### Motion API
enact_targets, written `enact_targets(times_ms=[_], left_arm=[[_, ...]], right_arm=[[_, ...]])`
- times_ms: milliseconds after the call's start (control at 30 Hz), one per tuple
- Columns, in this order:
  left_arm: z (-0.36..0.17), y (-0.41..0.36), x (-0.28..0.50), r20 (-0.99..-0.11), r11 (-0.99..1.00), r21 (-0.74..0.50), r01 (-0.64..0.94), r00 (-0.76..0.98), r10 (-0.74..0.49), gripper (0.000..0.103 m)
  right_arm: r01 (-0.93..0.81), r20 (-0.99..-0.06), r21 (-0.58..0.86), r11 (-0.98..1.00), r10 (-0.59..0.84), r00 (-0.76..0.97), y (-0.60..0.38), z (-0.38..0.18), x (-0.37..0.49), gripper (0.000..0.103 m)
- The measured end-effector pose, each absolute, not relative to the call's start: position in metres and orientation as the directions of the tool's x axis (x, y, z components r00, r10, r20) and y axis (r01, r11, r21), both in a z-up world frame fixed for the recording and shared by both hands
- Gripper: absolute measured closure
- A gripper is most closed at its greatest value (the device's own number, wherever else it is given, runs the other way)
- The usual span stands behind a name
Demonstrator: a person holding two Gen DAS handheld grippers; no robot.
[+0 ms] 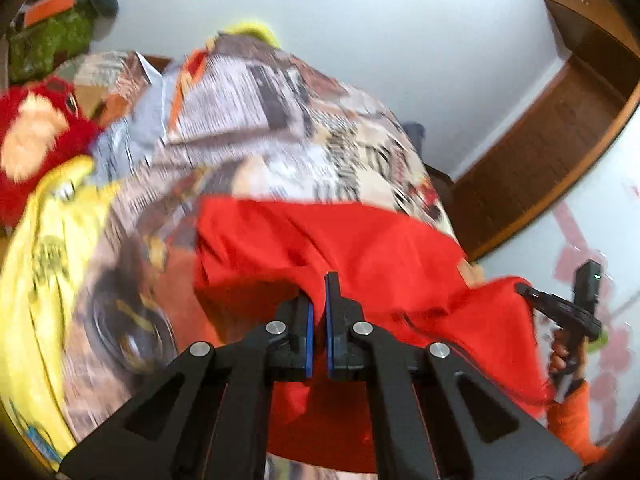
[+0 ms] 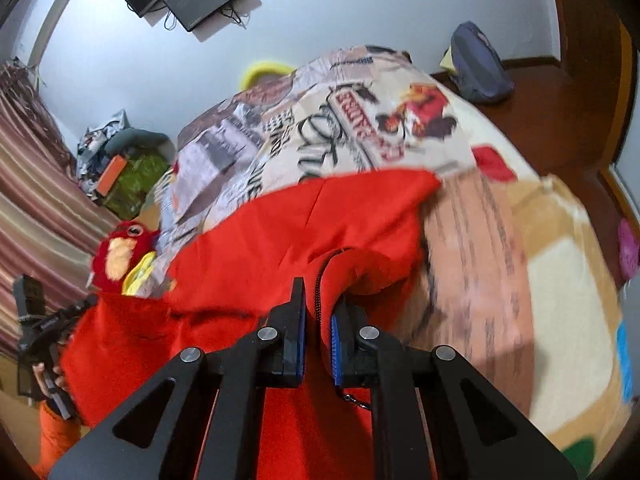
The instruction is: Fold large clothes
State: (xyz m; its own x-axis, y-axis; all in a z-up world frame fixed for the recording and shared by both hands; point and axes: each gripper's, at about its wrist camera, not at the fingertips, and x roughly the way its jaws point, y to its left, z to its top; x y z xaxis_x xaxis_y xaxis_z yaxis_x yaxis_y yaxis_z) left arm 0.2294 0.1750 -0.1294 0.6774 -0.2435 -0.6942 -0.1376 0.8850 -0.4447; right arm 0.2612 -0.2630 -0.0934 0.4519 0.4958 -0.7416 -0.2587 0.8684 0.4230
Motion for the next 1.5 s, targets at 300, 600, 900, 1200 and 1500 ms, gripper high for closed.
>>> enact_targets(times_ms=[300,600,900,1200,1500], left_arm=[[-0.202,0.221,0.331,-0.790,0.867,-0.384,-0.319,0.599,-0.129,0.100],[-0.277,0.218,0.384,-0.890,0.918,-0.247,-0.311,0.448,-0.087,0.097],[-0.226,0.201,0.369,-0.873,0.960,-0.155,-0.234,0.487,-0.023,0.094],[-0.155,0.186,0.334,-0.799,0.967,-0.152,-0.204,0.601,0.001,0.080],[-0.180,0.136,0.315,-0.845,0.992,-0.108,-0.064,0.532,-0.058,0.071]], right_arm=[[-0.136,-0.771,0.469,0.873,0.480,0.418,-0.252,-0.136,0.365,0.093],[-0.058,-0.816,0.476,0.877,0.466,0.342,-0.256,-0.188,0.410,0.081],[-0.030,-0.857,0.316,0.948,0.299,0.420,-0.288,-0.146,0.392,0.069],[-0.233,-0.823,0.272,0.934,0.351,0.447,-0.257,-0.104,0.336,0.063],[-0.379,-0.814,0.283,0.881,0.429,0.392,-0.197,-0.114,0.303,0.051]])
